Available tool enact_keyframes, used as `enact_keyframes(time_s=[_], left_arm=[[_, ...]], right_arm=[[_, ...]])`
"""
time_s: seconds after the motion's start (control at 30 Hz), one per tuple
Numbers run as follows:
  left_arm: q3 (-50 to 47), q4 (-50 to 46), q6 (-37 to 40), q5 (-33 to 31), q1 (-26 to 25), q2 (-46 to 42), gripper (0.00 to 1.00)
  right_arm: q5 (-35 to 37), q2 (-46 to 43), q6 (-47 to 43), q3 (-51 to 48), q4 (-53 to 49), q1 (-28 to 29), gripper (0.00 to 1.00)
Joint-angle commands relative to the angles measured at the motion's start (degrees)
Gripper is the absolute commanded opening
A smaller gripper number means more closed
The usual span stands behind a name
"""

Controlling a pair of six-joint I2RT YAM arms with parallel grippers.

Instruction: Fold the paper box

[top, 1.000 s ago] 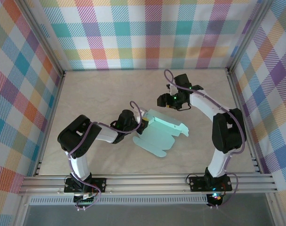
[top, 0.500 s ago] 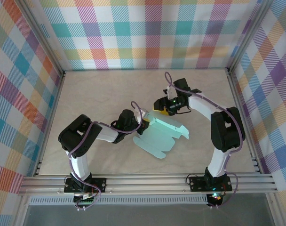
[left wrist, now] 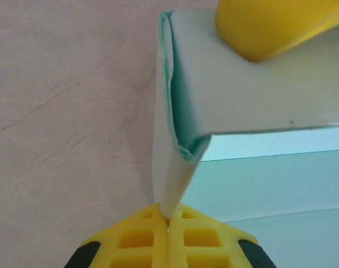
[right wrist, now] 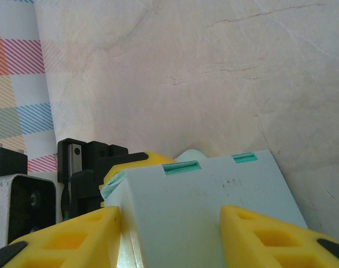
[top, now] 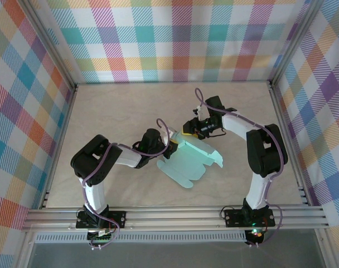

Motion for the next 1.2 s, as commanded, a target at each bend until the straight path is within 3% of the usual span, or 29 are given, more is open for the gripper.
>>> enact_keyframes(time_s=[0.0, 0.23, 0.67, 0.87, 1.03, 1.17], left_arm=[[1.7, -0.5, 0.4, 0.5, 0.4, 0.6, 0.06], [2.0, -0.4, 0.8, -0.9, 0.4, 0.4, 0.21], [3.5, 2.3, -1.6, 0.8, 0.4, 2.4, 0.22], [4.9, 3.1, -4.2, 0.5, 0.3, 4.6, 0.17], [4.9, 3.3, -5.2, 0.2, 0.3, 4.6, 0.01], [5.0, 2.7, -5.2, -0.2, 0.3, 4.2, 0.00]], right_arm=[[-0.9, 1.3, -0.8, -1.4, -0.5, 0.2, 0.47], [-2.1, 1.5, -0.5, -1.7, 0.3, 0.3, 0.47], [-6.4, 2.2, 1.4, -2.9, 3.0, 0.2, 0.47], [-8.8, 2.2, 3.5, -4.1, 5.5, 0.1, 0.46], [-9.4, 2.5, 4.9, -4.7, 6.9, 0.2, 0.45], [-10.2, 2.7, 6.6, -5.8, 9.2, 0.4, 0.43]])
